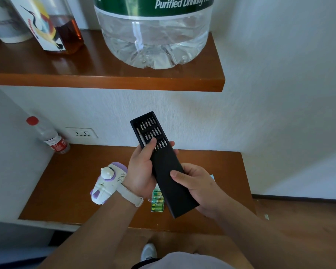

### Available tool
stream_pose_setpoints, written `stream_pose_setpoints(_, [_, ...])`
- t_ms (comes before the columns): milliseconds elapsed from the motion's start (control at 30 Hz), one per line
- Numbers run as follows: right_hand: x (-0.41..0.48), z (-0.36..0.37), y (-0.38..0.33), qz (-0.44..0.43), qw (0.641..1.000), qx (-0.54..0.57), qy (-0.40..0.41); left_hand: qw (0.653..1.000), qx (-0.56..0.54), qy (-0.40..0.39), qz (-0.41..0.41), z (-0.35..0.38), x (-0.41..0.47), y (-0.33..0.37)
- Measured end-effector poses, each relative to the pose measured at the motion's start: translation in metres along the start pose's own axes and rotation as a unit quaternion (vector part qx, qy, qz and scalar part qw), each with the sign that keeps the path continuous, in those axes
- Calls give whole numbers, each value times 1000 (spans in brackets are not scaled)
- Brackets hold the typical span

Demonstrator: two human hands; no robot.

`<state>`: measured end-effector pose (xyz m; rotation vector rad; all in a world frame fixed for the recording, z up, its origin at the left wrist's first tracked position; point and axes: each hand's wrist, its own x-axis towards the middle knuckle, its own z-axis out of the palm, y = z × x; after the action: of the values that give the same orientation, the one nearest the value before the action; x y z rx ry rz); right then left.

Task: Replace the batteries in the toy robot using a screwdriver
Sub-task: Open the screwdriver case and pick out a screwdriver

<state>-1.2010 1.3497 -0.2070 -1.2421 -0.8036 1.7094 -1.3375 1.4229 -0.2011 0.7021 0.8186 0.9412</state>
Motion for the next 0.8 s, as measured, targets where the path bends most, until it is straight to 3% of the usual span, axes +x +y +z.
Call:
stream_pose_setpoints(300, [-3, -2, 0, 18, 999, 13, -44, 999, -2, 39, 13, -4, 0, 1])
stream_pose_setpoints(800, [-14, -11, 12, 44, 999, -23, 0, 994, -7, 95, 59, -24, 22, 27])
